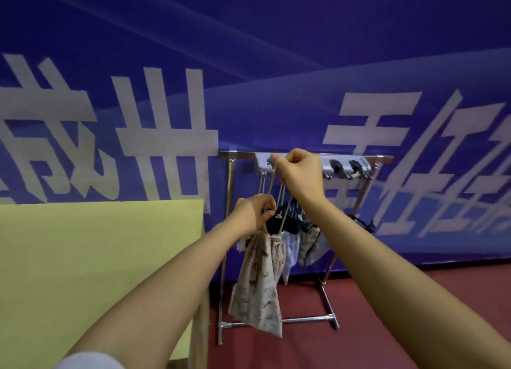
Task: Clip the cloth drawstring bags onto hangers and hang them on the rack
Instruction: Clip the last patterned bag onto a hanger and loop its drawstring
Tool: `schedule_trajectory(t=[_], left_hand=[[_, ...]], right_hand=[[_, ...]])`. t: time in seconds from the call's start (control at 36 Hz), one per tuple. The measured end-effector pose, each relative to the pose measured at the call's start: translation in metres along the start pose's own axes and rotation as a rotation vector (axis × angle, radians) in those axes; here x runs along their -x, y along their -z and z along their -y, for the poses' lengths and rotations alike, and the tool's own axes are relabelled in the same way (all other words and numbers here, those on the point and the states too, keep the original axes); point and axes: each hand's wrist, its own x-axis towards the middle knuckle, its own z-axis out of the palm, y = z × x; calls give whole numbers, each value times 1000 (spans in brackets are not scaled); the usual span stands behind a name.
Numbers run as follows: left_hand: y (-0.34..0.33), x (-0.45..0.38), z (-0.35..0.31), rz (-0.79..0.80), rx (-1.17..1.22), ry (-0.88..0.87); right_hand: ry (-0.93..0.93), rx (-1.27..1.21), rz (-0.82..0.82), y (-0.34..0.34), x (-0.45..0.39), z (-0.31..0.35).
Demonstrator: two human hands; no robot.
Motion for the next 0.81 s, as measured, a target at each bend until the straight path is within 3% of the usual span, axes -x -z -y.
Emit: schedule_trajectory(t=[0.22, 0.47, 0.64, 0.81], left_hand=[[-33, -14, -22, -163, 289, 115], [-68, -48, -40, -78, 478, 169], [-100, -65, -46, 233, 447, 129], [-127, -82, -44, 324, 554, 86]], right_hand=[[-249, 254, 188, 40, 11, -65], [-417, -174, 157, 73, 8, -93], [-399, -150, 120, 82, 0, -124], [-368, -139, 45, 90, -13, -147]])
